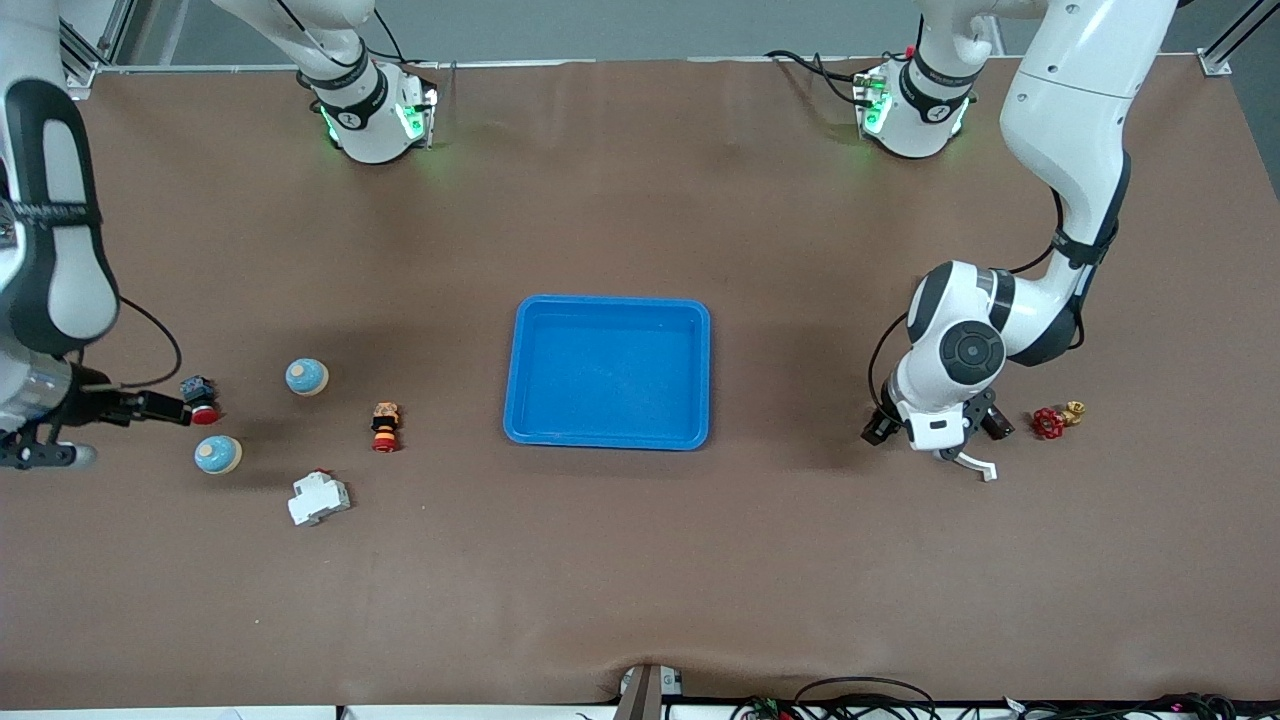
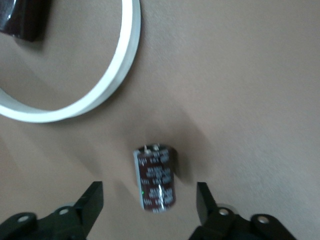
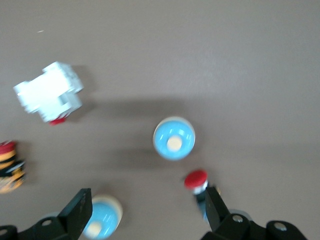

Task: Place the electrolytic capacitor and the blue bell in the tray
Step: 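Carry the capacitor to the tray while the right gripper grasps a button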

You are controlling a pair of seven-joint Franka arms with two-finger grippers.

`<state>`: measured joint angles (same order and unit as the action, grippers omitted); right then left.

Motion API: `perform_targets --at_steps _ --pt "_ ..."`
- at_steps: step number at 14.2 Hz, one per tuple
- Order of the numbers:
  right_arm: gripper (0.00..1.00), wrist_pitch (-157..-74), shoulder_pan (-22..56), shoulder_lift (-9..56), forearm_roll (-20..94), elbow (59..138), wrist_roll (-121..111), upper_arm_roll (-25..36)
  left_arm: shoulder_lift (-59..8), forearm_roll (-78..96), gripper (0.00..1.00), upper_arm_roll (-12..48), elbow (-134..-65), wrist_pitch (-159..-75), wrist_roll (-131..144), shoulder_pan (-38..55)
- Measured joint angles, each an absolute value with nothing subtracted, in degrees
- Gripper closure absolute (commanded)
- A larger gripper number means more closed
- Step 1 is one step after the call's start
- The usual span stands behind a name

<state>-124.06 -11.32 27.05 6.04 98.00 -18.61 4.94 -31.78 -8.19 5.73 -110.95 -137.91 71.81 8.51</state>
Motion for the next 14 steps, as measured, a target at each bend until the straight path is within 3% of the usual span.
perform_targets --at_steps 2,3,4,9,14 --pt "0.00 -127.86 -11.32 30.95 6.04 97.31 -19.19 4.88 -32.35 -8.26 0.59 5.21 -110.93 -138.27 71.81 8.46" --pt "0.00 -129.42 -11.32 32.52 6.04 96.98 -20.20 4.87 -32.47 -8.27 0.83 5.15 -110.91 -138.33 71.81 8.46" --pt "0.00 -130.77 -11.32 33.99 6.05 96.49 -21.59 4.87 -32.50 -8.27 1.00 5.15 -110.88 -138.38 71.81 8.47" --pt "0.00 -132.73 -11.83 38.16 6.10 94.70 -24.48 4.92 -32.37 -8.29 1.00 5.80 -109.28 -138.45 77.36 10.10" --pt "0.00 -136.33 -12.68 39.63 6.12 95.84 -26.09 4.93 -32.22 -8.34 1.00 6.13 -105.04 -138.02 93.57 21.01"
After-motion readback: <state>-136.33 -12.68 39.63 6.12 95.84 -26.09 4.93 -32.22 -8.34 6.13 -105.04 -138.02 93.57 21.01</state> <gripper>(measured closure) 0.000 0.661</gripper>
